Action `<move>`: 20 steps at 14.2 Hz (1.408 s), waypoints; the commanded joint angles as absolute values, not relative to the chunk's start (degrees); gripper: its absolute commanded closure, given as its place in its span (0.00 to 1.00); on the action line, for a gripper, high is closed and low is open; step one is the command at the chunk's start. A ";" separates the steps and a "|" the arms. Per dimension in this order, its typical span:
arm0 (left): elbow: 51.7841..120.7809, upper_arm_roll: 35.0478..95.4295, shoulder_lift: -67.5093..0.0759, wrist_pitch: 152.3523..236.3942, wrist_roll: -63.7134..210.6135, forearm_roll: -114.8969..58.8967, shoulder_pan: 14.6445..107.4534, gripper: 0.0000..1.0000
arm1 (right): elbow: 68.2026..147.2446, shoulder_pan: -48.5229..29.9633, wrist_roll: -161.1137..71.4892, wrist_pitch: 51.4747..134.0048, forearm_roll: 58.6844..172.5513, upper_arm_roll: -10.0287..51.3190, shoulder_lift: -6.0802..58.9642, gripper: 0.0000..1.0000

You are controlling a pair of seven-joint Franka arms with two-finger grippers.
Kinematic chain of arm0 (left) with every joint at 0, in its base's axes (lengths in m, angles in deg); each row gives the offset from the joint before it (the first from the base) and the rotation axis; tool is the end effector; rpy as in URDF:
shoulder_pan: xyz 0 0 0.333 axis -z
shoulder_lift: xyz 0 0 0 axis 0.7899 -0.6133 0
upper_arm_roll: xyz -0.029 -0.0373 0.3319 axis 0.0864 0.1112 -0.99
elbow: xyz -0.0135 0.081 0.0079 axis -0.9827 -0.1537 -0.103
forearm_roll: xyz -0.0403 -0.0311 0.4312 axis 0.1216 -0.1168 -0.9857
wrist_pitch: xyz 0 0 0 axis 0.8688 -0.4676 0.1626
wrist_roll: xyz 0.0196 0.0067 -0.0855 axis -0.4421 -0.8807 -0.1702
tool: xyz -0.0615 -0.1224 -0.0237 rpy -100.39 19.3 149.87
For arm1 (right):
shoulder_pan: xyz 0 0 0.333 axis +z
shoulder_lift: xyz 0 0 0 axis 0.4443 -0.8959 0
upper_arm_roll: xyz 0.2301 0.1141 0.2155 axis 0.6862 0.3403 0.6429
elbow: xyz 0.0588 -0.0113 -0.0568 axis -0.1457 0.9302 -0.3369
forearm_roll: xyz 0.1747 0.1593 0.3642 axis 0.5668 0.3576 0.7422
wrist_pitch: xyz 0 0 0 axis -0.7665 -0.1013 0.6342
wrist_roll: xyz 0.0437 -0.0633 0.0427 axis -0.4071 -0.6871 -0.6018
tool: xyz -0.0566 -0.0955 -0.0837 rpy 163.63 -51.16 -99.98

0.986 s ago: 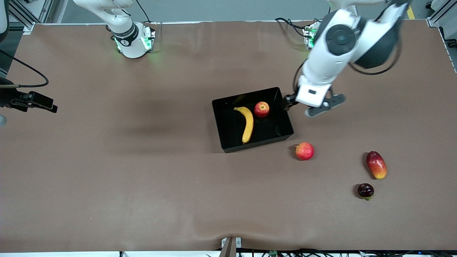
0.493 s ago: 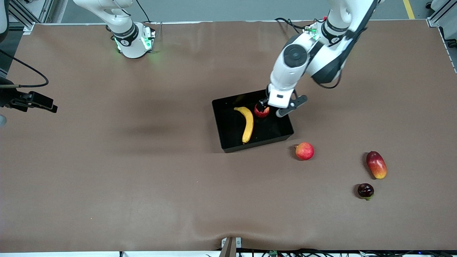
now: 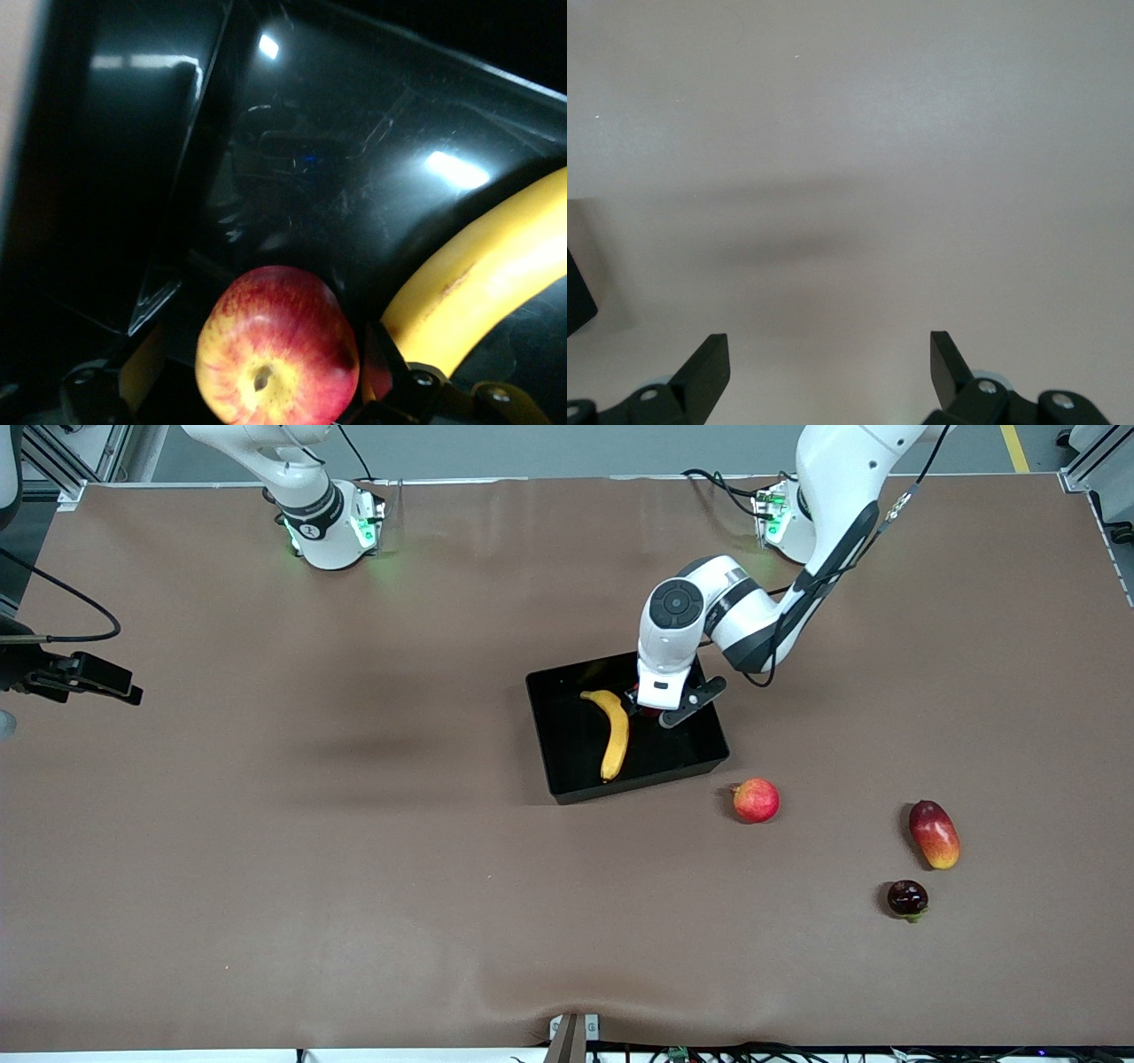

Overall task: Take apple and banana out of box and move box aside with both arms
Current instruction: 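Lower the left gripper into the tray and grasp the red apple, then carry the apple out of the tray and set it beside the mango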

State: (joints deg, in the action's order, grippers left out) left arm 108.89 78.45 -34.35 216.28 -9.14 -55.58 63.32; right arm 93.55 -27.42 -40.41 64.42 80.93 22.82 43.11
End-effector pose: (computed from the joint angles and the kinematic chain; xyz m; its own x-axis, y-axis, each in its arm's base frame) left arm 0.4339 -0.4039 0.1642 0.8282 0.5589 -0.0418 0.5556 -0.8285 -0.0702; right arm 0.6261 -0.0396 0.5823 0.9951 -0.0621 -0.0766 -0.0648 -0.9973 -0.0332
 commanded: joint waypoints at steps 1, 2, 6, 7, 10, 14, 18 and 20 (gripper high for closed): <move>108.30 78.64 -36.65 219.67 -12.82 -57.38 63.60 0.00 | 93.52 -28.40 -40.22 64.31 81.15 23.55 43.49 0.00; 108.39 78.64 -36.66 219.68 -12.91 -57.47 63.51 0.00 | 93.52 -28.40 -40.31 64.31 81.15 23.55 43.49 0.00; 106.99 78.99 -33.86 218.63 -14.23 -57.38 62.99 1.00 | 93.52 -28.40 -40.31 64.48 81.15 23.55 43.49 0.00; 106.11 78.99 -31.67 216.45 -13.71 -57.38 62.64 1.00 | 93.52 -28.40 -40.31 64.48 81.15 23.55 43.40 0.00; 94.90 78.99 -28.75 200.76 -6.53 -56.95 60.80 1.00 | 93.52 -28.40 -40.22 64.39 81.15 23.55 43.49 0.00; 85.54 79.08 -28.66 192.26 6.56 -55.89 53.26 1.00 | 93.52 -28.49 -40.22 64.31 81.15 23.55 43.40 0.00; 87.72 78.91 -28.92 189.71 20.37 -55.80 42.19 1.00 | 93.52 -28.40 -40.31 64.22 81.15 23.55 43.40 0.00; 90.36 78.73 -30.85 191.19 25.30 -57.29 35.94 1.00 | 93.52 -28.40 -40.31 64.31 81.15 23.55 43.40 0.00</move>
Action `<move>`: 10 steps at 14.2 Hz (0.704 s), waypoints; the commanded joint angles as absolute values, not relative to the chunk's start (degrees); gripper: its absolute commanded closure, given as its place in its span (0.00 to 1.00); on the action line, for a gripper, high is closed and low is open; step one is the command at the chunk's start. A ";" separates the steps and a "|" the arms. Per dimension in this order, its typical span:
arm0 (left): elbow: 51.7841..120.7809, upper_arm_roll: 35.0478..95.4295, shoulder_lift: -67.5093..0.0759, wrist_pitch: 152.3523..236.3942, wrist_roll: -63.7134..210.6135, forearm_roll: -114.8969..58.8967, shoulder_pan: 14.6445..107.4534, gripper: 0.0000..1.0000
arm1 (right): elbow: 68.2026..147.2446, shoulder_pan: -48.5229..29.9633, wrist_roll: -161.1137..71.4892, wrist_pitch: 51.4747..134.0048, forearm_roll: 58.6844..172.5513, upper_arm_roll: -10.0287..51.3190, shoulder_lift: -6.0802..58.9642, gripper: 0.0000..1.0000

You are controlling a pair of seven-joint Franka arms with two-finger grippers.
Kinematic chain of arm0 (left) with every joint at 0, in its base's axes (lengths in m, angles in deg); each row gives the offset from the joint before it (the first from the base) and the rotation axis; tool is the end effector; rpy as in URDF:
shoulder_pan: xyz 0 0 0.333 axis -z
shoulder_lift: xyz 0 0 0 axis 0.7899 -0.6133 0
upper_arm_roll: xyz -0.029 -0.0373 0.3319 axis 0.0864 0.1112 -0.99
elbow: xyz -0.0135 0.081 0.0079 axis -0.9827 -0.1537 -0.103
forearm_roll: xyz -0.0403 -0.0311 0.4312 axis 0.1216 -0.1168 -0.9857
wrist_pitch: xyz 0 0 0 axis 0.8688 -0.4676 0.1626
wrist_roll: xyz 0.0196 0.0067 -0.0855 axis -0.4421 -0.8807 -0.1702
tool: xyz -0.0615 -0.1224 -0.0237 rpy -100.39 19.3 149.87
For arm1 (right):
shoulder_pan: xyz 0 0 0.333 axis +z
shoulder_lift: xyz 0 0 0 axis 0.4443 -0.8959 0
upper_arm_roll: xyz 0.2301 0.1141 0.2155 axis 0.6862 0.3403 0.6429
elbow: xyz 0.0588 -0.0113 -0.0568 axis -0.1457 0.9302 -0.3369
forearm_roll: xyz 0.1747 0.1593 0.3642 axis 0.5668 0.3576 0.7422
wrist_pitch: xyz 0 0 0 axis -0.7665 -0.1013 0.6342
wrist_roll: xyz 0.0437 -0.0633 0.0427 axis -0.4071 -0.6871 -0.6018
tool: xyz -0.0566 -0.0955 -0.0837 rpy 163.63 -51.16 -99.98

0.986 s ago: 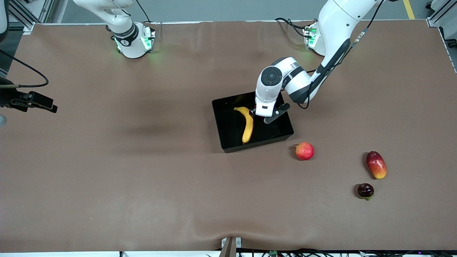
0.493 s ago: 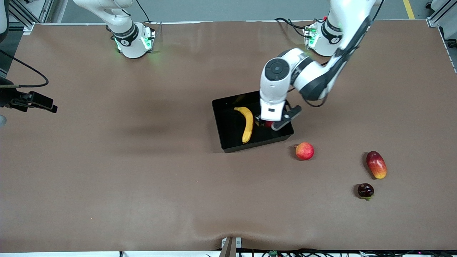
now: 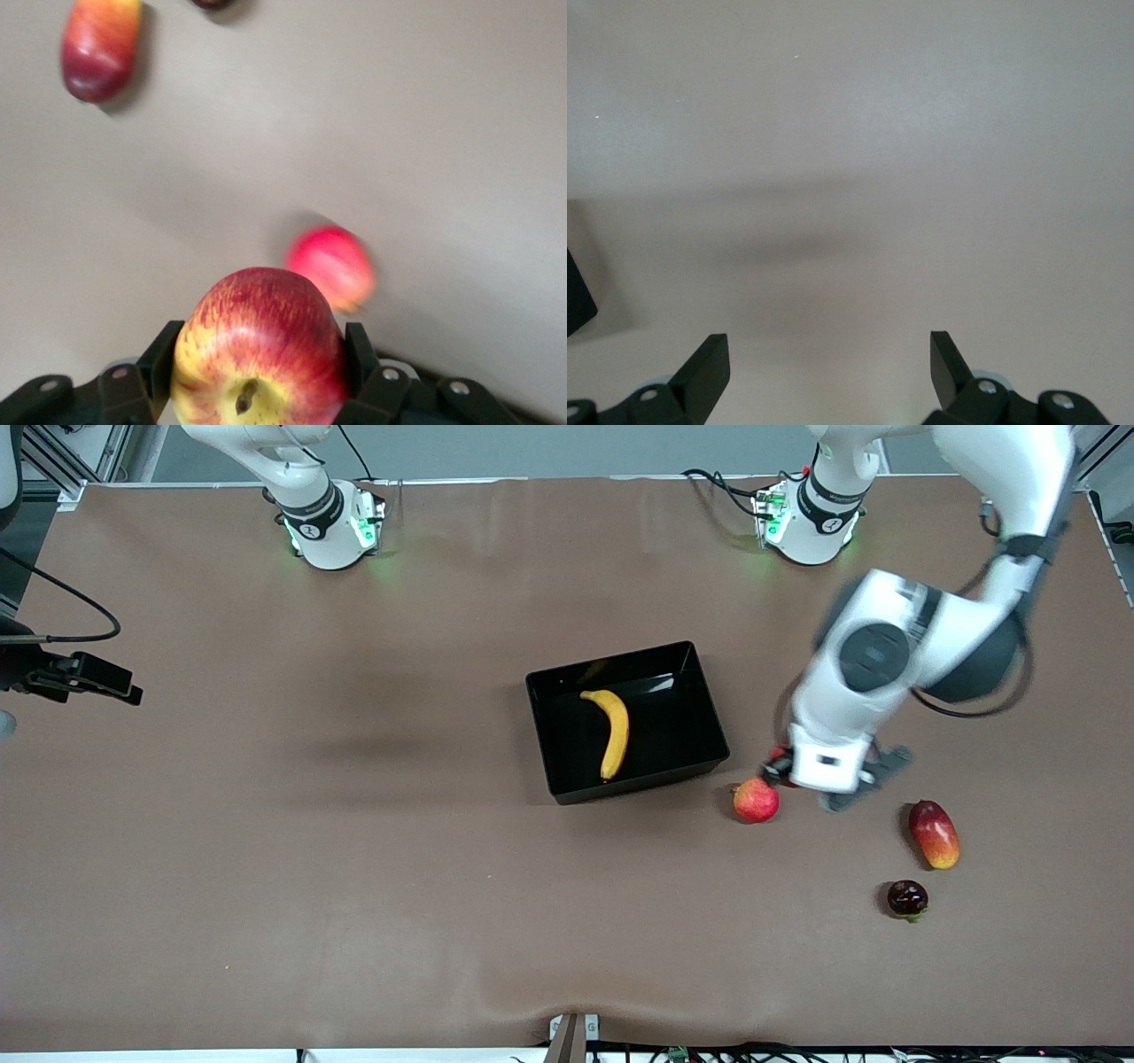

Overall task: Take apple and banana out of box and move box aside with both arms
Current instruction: 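Carry the apple out of the tray and set it beside the mango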

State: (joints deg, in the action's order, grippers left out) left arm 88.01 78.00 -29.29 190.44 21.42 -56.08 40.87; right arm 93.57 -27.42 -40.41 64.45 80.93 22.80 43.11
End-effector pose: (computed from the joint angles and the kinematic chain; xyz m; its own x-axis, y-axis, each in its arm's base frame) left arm 0.6463 -0.1760 0.3362 0.8535 0.5202 0.0312 0.5187 -0.8422 -0.1468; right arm 0.6261 -0.0398 0.5821 0.9951 -0.0625 -0.0765 -0.0652 -0.9973 -0.0332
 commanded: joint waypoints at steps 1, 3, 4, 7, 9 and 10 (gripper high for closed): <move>91.67 78.82 -31.82 192.77 26.36 -58.77 33.39 1.00 | 93.52 -28.57 -40.22 64.39 81.15 23.55 43.40 0.00; 96.32 78.73 -32.70 197.33 26.38 -60.11 30.91 1.00 | 93.52 -28.66 -40.22 64.57 81.06 23.55 43.40 0.00; 98.26 78.82 -32.88 199.97 26.38 -60.11 29.08 1.00 | 93.17 -28.84 -40.31 64.57 80.80 23.46 43.40 0.00; 101.61 78.73 -36.56 208.84 27.17 -66.67 23.80 1.00 | 92.46 -29.45 -40.39 64.66 80.09 23.37 42.44 0.00; 103.11 78.73 -37.80 212.28 27.17 -70.55 21.86 1.00 | 92.46 -30.85 -40.31 66.58 80.00 23.37 42.17 0.00; 103.20 78.73 -38.50 213.08 27.17 -72.13 20.46 1.00 | 92.55 -31.73 -40.31 67.55 80.00 23.37 42.17 0.00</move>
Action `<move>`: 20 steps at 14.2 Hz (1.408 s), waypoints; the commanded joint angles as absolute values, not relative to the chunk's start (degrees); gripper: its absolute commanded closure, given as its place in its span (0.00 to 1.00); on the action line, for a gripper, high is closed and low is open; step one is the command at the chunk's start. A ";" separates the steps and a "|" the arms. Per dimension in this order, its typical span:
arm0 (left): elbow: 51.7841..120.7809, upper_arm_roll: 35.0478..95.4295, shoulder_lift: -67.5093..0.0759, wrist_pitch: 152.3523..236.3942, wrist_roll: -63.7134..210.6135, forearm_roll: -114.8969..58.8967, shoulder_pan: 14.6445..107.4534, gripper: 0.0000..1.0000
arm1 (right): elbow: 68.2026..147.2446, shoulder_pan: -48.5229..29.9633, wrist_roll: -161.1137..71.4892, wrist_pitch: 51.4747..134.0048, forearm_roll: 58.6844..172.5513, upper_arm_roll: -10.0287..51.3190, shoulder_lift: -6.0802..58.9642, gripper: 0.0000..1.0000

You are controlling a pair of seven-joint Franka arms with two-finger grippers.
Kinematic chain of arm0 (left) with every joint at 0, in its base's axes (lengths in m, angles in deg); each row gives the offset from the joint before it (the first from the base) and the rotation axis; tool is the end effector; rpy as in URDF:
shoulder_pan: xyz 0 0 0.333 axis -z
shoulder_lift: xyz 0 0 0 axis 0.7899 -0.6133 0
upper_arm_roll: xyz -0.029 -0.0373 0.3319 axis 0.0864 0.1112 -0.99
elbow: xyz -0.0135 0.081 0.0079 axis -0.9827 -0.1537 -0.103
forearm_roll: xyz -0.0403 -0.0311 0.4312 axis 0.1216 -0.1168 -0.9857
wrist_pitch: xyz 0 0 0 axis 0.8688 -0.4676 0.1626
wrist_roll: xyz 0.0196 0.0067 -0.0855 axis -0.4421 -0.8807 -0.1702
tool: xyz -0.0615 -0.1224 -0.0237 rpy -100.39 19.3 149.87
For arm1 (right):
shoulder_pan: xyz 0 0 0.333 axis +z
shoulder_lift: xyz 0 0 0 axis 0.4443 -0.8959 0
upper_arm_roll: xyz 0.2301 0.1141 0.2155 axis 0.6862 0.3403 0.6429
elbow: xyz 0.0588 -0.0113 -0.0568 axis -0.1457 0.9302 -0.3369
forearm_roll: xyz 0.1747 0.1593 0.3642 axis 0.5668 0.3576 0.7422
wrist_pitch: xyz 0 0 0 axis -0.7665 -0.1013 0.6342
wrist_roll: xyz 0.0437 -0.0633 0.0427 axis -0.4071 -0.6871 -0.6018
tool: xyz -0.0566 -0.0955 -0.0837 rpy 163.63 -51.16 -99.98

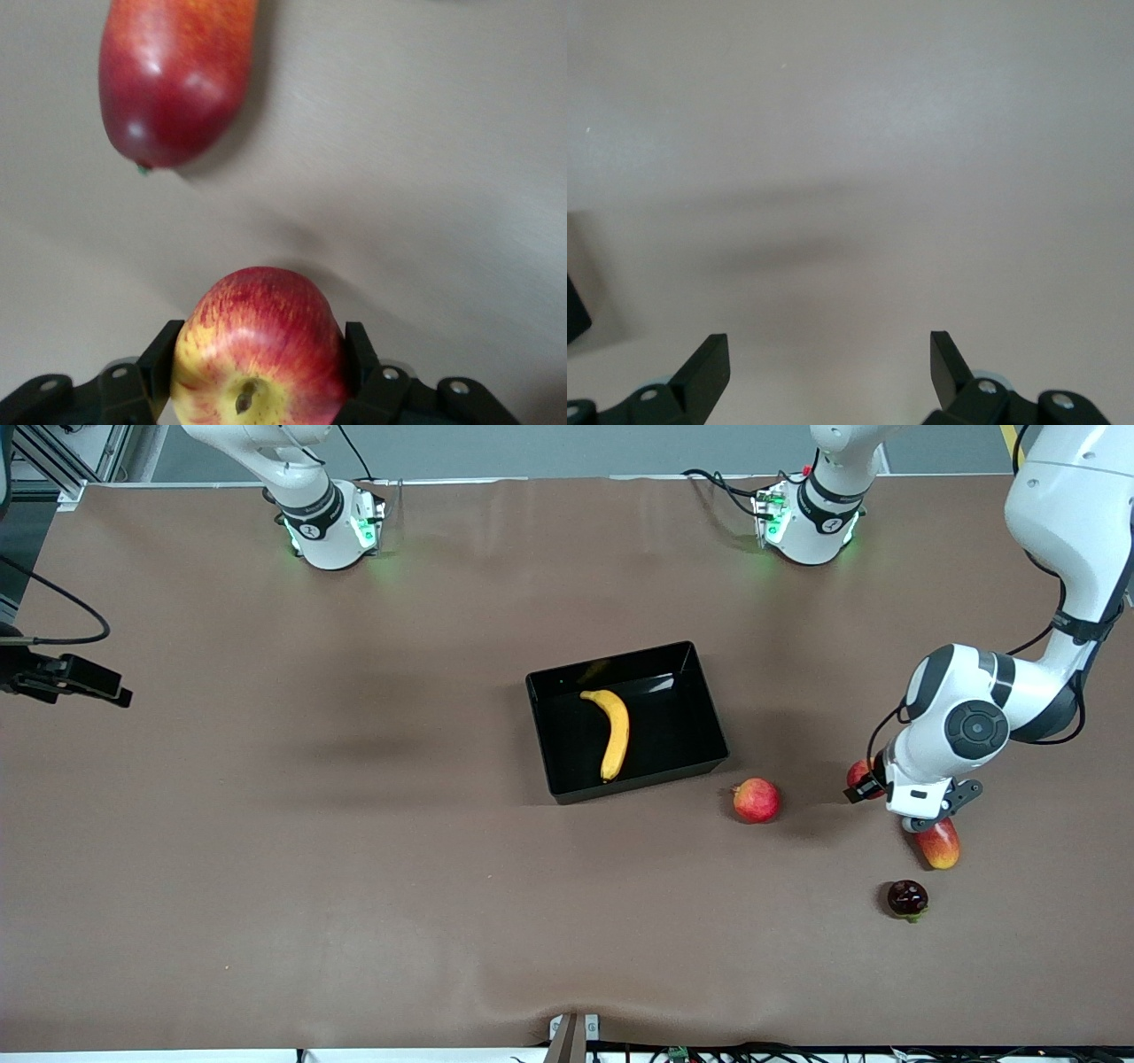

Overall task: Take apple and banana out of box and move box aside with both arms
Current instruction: 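Carry the apple out of the tray and set it beside the mango, then return the left gripper to the tray and grasp the yellow banana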

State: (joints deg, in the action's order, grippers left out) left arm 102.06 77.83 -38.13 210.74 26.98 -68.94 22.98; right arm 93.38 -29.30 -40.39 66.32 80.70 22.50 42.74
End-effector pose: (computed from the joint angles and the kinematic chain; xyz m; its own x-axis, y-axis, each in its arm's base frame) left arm 0.6237 -0.0014 0.1665 0.8625 0.5058 0.0123 0.5018 -0.8521 -0.1485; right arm 0.6306 -0.0647 0.5823 0.9937 -0.1020 -0.0471 -0.1033 -0.9943 -0.0278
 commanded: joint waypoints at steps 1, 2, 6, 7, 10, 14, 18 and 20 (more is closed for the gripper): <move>103.11 78.73 -39.90 213.70 27.17 -73.02 19.32 1.00 | 92.55 -32.52 -40.39 67.65 80.09 23.37 41.82 0.00; 103.11 78.73 -40.26 214.75 27.25 -73.38 19.13 0.69 | 92.55 -33.14 -40.40 67.65 80.09 23.37 41.65 0.00; 103.29 81.26 -37.55 214.15 26.38 -73.20 19.30 0.00 | 92.46 -33.85 -40.40 72.90 80.00 23.37 39.80 0.00; 103.20 83.37 -36.06 213.36 26.11 -72.42 19.22 0.00 | 92.46 -33.94 -40.40 74.22 80.09 23.37 39.28 0.00; 101.02 90.83 -33.07 206.52 25.85 -70.14 19.22 0.00 | 92.46 -33.76 -40.40 75.90 80.00 23.37 37.61 0.00; 99.07 99.10 -33.49 202.99 19.46 -68.37 20.09 0.00 | 92.46 -32.88 -40.31 84.94 80.62 23.54 35.15 0.00; 95.22 100.35 -37.09 202.89 2.86 -68.37 32.01 0.00 | 92.46 -30.95 -40.31 85.58 80.53 23.63 32.60 0.00; 92.66 100.18 -39.72 202.89 -3.92 -68.72 37.65 0.00 | 92.29 -30.33 -40.31 89.42 80.53 23.63 30.93 0.00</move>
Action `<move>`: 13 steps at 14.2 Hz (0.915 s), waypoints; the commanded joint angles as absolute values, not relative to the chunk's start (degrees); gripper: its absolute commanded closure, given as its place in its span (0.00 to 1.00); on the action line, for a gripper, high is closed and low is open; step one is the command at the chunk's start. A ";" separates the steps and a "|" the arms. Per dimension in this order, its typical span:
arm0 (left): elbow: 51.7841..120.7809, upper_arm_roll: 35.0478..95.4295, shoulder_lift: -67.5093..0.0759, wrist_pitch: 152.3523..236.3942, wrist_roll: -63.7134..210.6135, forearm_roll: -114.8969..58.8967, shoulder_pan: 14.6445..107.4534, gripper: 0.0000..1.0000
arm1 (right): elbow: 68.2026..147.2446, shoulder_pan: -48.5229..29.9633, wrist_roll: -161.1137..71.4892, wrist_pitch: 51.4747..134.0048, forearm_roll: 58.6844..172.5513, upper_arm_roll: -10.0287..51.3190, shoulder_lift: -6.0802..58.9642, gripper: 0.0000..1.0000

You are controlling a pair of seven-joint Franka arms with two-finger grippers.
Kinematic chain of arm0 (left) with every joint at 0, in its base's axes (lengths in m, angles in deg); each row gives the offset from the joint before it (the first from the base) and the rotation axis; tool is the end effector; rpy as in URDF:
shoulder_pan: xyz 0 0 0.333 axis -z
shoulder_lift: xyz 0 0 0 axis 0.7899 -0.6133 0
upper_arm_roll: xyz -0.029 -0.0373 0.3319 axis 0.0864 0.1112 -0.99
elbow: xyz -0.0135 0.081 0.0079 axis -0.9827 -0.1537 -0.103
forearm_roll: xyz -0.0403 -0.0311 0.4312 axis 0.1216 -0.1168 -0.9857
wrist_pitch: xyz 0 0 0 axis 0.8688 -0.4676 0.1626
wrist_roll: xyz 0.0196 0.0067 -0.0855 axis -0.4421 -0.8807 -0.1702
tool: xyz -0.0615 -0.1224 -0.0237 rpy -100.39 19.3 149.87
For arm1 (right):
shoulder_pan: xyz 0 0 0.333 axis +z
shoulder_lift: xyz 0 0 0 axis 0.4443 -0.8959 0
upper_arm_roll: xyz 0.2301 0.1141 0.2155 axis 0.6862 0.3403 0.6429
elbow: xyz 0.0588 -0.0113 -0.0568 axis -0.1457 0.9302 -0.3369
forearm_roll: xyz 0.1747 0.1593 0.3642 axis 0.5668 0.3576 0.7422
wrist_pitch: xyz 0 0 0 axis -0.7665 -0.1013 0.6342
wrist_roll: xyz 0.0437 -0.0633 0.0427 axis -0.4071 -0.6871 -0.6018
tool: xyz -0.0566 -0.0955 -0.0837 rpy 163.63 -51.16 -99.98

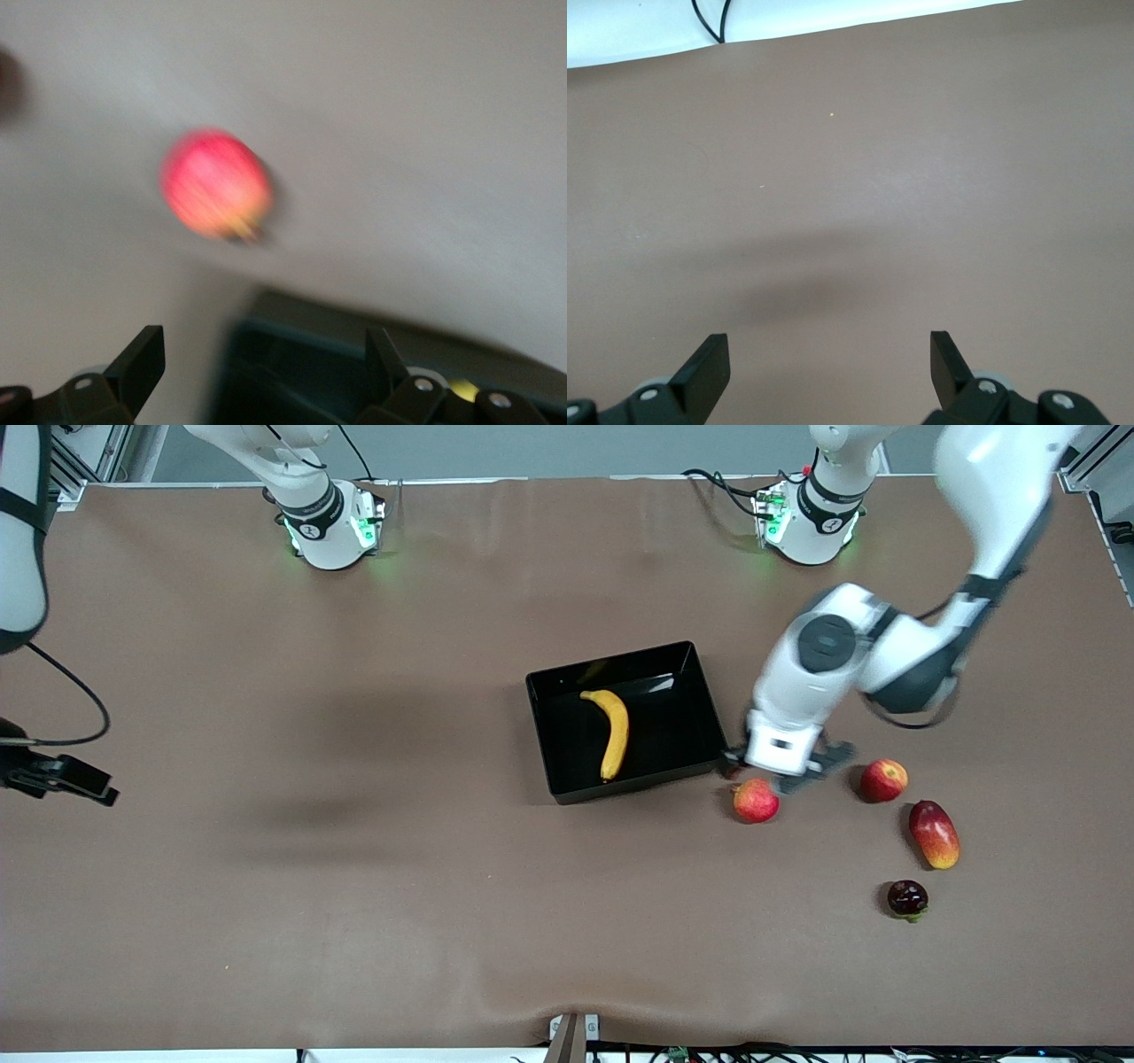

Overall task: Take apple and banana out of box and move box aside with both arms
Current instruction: 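Return the left gripper to the tray and grasp the yellow banana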

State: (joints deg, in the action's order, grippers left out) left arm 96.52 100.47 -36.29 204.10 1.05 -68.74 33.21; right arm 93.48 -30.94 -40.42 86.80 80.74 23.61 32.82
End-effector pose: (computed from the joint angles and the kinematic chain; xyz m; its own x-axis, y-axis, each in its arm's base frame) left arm 0.5745 -0.3260 0.2908 0.8713 0.4857 0.0701 0.4851 -0.8740 0.0270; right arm 0.7133 -0.0809 0.4976 0.9837 -0.1187 0.1350 -0.1169 -0.9929 -0.0209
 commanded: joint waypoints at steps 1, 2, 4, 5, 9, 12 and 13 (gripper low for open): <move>91.44 100.17 -41.30 202.89 -5.69 -68.81 40.02 0.00 | 92.37 -29.99 -40.31 91.53 80.88 23.63 30.31 0.00; 90.21 99.57 -43.41 202.98 -7.44 -69.16 42.74 0.00 | 92.37 -29.81 -40.13 92.16 80.97 23.63 29.61 0.00; 88.01 95.72 -46.05 202.98 -10.96 -69.42 49.50 0.00 | 92.37 -29.37 -38.91 92.17 81.06 23.63 29.08 0.00; 87.30 92.21 -46.85 202.98 -12.63 -69.42 53.71 0.00 | 92.37 -29.02 -37.68 92.17 81.06 23.63 28.73 0.00; 82.03 80.51 -51.93 203.51 -17.82 -68.55 68.06 0.00 | 92.37 -27.61 -34.86 92.26 80.80 23.63 27.85 0.00; 78.16 78.21 -56.25 203.60 -19.68 -69.16 72.38 0.00 | 92.20 -27.08 -34.86 92.60 80.62 23.63 26.09 0.00; 77.98 78.12 -56.61 203.60 -19.68 -69.16 72.82 0.04 | 92.11 -26.73 -34.86 93.48 80.62 23.63 25.65 0.00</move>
